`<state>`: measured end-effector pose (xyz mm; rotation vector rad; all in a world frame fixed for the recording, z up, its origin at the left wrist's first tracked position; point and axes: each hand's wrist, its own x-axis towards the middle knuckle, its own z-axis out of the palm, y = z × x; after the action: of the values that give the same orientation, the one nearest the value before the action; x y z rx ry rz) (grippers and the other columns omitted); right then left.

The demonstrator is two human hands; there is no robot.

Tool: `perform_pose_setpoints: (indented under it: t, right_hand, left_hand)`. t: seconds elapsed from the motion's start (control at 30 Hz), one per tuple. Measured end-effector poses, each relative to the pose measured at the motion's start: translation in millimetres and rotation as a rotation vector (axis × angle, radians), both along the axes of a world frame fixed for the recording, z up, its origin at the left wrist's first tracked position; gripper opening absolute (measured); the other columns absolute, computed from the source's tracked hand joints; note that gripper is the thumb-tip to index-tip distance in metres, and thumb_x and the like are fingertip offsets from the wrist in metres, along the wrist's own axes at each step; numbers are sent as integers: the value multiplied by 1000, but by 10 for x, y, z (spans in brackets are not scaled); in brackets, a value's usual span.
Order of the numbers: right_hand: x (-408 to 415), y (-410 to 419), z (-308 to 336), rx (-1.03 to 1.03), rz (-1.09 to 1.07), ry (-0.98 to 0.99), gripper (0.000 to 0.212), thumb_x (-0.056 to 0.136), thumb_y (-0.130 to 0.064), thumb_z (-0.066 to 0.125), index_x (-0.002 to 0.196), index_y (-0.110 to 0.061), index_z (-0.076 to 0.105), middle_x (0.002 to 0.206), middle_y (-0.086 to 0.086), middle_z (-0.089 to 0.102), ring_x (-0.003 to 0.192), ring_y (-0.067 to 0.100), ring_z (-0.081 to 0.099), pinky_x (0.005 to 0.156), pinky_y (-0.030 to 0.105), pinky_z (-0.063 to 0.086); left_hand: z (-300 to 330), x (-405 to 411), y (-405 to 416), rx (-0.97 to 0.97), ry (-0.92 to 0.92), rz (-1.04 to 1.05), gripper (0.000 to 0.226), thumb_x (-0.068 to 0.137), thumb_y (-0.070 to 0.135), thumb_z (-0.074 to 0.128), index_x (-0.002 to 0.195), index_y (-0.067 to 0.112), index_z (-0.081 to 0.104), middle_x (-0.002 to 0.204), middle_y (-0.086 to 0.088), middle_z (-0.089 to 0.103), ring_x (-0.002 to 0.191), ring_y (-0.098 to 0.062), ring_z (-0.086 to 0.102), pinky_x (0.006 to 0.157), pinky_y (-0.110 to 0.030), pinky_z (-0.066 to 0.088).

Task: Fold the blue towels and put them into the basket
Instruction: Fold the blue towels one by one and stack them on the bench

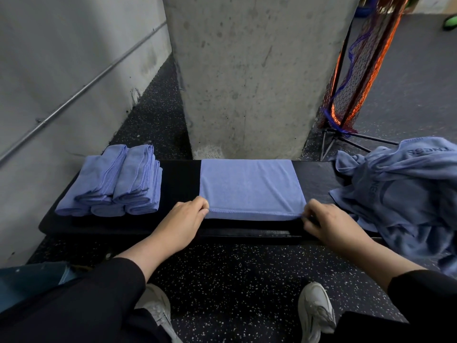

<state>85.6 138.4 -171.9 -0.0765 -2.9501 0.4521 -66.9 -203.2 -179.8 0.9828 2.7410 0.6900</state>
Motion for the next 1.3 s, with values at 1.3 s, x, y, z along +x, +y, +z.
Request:
perform_pose_setpoints:
  t: [1.3]
  right_hand:
    - [-799,-117,369,-493,-416,11,19,94,-11,51,86,-8,68,74,9,66,64,19,51,60,30,39]
  left_hand:
    - [376,-491,368,414,-372,489,21,96,20,50,90,9,66,83,-14,63,74,-18,51,68,-34,38]
